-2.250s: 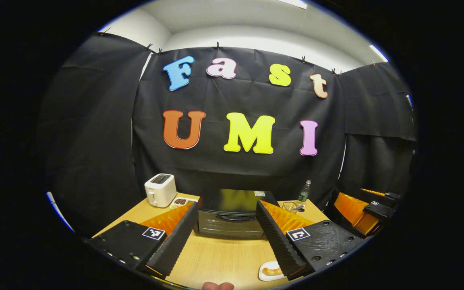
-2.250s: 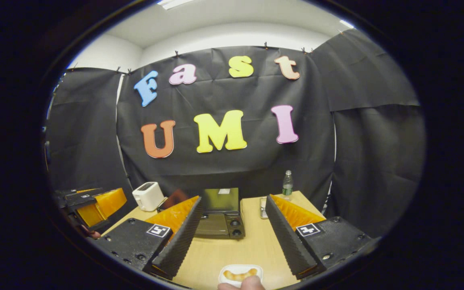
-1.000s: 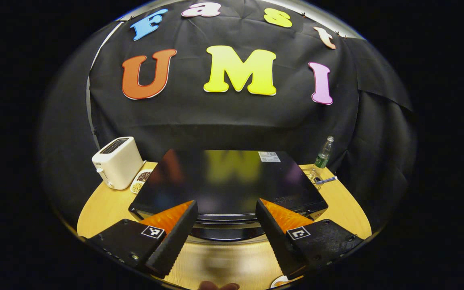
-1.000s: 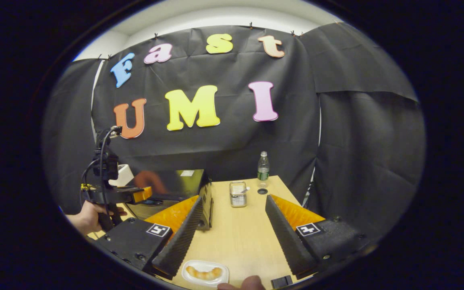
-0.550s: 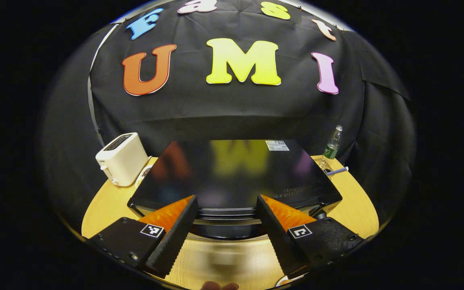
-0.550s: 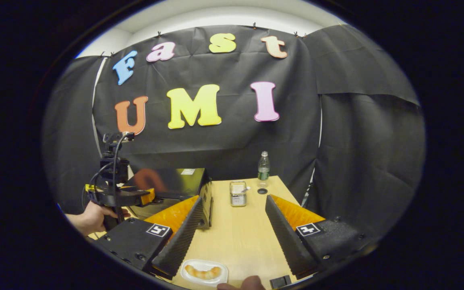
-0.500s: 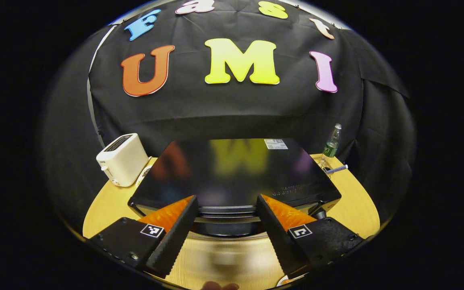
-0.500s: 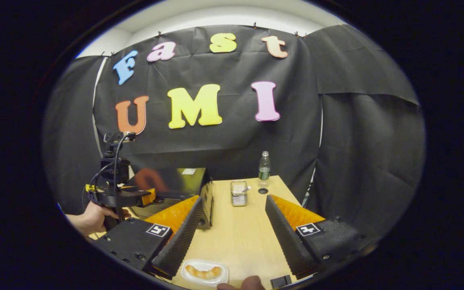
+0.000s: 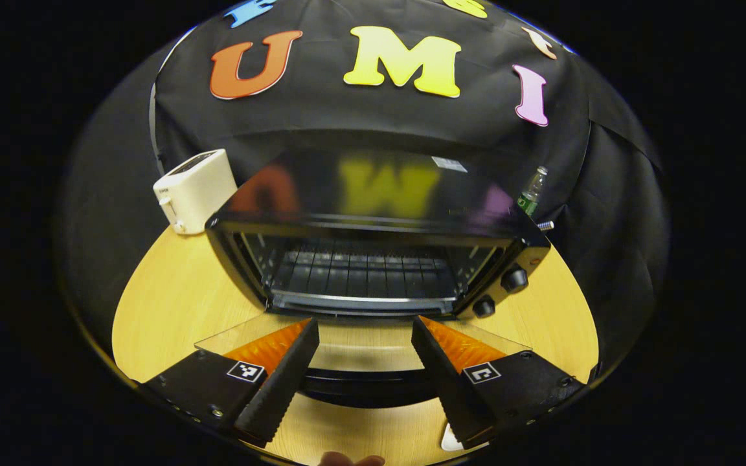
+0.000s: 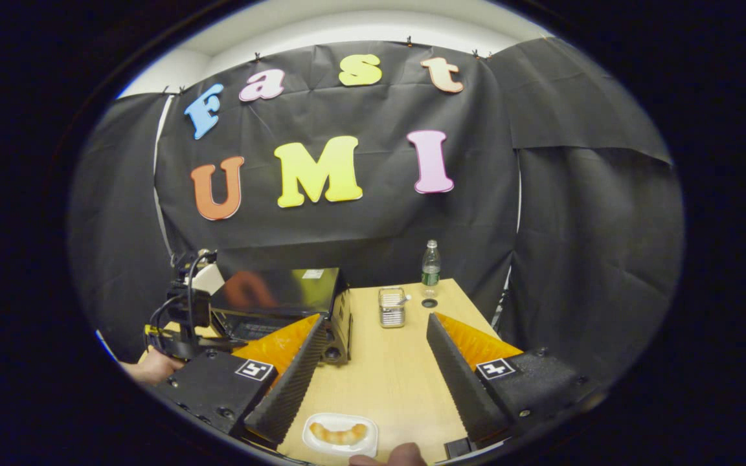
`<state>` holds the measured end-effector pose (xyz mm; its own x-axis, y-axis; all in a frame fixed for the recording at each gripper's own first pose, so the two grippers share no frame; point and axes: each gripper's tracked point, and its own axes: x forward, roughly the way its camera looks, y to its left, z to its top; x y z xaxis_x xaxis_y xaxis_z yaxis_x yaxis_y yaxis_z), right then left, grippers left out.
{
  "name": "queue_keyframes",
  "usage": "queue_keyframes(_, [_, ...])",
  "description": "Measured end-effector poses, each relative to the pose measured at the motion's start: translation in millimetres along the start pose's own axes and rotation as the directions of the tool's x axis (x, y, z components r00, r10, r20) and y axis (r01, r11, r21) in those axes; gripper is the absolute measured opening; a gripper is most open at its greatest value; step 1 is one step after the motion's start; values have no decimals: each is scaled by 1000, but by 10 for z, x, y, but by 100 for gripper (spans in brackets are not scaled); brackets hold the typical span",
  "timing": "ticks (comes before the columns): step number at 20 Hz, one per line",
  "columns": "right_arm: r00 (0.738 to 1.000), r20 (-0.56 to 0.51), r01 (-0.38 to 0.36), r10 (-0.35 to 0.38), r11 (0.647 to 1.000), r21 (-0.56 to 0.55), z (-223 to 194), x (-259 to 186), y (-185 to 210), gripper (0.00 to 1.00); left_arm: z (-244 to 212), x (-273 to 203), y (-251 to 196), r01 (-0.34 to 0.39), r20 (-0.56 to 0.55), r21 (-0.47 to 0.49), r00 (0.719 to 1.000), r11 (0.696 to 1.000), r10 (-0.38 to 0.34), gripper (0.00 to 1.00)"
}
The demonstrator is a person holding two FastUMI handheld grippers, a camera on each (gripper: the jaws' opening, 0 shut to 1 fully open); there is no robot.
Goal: Open the electric oven with the left hand, put the food in, and close the electric oven.
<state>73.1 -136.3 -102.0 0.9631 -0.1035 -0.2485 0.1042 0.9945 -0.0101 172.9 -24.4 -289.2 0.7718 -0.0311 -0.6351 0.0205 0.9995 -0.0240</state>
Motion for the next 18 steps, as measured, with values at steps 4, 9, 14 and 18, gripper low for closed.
queue_keyframes(4, [999, -33, -10, 10, 1000, -4, -148, -114, 104, 97, -289, -76, -39, 21, -26, 6, 999, 1000, -21, 96])
queue_keyframes(9, [999, -43, -12, 10, 999, -31, -203, -262, 179, 98, -613, -57, -19, 41, -77, -30, 996, 999, -43, 96])
queue_keyframes(14, [999, -46, 3, -4, 999, -35, -226, -374, 174, 97, -958, -27, -30, 55, -142, -16, 988, 998, -56, 96])
queue_keyframes(18, [999, -47, 18, -20, 999, -49, -241, -452, 154, 97, -1098, 2, 34, 49, -154, 12, 987, 999, -47, 96])
